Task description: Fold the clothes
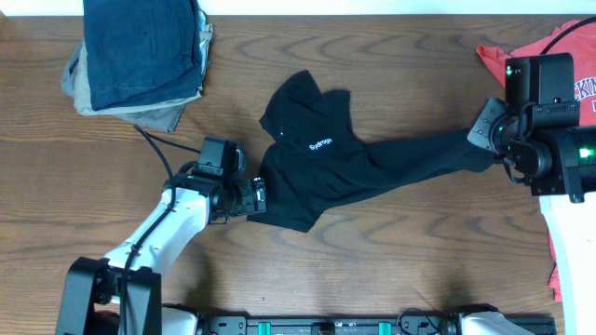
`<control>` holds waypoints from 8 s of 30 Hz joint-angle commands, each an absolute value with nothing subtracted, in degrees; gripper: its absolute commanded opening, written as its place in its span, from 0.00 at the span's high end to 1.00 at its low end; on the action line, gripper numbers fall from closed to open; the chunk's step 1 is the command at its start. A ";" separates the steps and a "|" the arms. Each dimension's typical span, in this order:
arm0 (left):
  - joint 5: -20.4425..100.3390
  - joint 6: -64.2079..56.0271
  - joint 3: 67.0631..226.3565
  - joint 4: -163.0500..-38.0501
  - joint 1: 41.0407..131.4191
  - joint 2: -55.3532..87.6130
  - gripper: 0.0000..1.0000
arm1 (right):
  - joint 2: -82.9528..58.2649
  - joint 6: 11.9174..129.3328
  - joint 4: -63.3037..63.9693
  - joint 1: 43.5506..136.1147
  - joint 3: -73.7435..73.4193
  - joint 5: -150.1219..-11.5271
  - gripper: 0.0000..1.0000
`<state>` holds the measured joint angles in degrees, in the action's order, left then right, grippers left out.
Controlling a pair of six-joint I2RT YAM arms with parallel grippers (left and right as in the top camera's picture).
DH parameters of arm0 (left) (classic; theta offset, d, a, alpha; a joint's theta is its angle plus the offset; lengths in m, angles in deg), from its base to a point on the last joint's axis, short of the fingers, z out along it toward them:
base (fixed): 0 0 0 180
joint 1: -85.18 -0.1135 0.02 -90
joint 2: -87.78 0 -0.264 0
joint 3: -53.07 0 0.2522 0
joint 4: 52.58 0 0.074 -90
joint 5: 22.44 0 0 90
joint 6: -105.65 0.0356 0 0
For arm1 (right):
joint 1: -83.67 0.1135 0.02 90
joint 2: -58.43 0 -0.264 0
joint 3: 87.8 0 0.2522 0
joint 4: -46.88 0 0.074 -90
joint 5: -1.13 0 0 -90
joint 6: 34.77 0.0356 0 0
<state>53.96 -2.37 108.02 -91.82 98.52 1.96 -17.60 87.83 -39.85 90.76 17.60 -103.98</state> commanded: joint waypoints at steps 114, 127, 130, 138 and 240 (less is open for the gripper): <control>69.37 -8.65 122.08 -125.19 105.30 22.50 0.94 | -43.06 64.77 -12.09 87.07 -15.17 -81.91 0.37; 69.78 -8.45 122.08 -125.17 105.30 22.50 0.94 | -43.09 65.82 -6.56 87.07 -15.82 -85.80 0.99; 69.80 -8.45 122.08 -125.19 105.30 22.50 0.94 | -43.06 66.52 -6.17 87.05 -15.82 -86.10 0.99; 69.78 -8.43 122.08 -125.19 105.30 22.50 0.94 | -43.06 66.28 -12.68 87.35 -13.05 -86.30 0.80; 69.80 -7.55 121.71 -125.19 105.30 22.39 0.94 | -43.17 56.46 -4.84 95.31 -15.95 -94.87 0.91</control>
<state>68.45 -8.12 122.14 -125.04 105.32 22.61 -42.45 55.65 -5.10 94.89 -17.29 -93.51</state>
